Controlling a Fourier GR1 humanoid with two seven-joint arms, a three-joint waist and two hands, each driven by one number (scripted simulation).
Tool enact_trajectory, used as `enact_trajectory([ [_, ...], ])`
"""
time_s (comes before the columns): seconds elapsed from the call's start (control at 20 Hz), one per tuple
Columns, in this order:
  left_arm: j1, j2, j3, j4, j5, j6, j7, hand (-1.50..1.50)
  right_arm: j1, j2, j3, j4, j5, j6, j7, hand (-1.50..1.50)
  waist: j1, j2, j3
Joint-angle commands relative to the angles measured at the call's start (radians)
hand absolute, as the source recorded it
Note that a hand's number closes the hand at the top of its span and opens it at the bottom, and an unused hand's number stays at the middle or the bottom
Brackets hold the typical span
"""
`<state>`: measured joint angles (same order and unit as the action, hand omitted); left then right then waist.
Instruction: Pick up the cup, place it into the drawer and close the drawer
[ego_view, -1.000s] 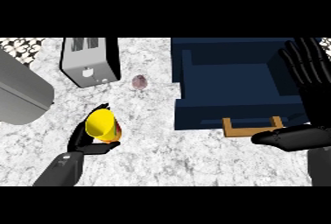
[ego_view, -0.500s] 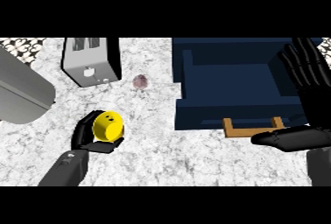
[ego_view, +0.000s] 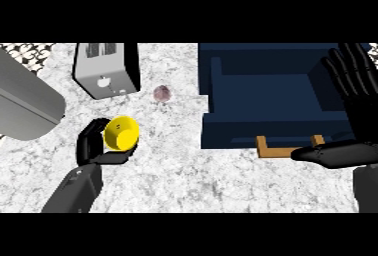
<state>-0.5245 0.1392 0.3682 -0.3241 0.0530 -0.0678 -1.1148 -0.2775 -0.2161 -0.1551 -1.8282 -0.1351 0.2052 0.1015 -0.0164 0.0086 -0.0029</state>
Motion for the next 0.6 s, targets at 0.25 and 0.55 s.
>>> enact_trajectory([
  [0.25,-0.153,-0.046,-0.082,-0.143,-0.009,-0.106,0.074,1.5,-0.025,-0.016,-0.012,0.027,0.012,-0.007,0.02,-1.5,0.018,-0.011,0.003],
  [0.55,-0.308,-0.116,-0.143,-0.316,-0.004,-0.033,0.31,1.5,-0.001,-0.003,-0.004,-0.029,0.008,-0.021,0.05,-1.5,0.022,-0.017,0.004],
])
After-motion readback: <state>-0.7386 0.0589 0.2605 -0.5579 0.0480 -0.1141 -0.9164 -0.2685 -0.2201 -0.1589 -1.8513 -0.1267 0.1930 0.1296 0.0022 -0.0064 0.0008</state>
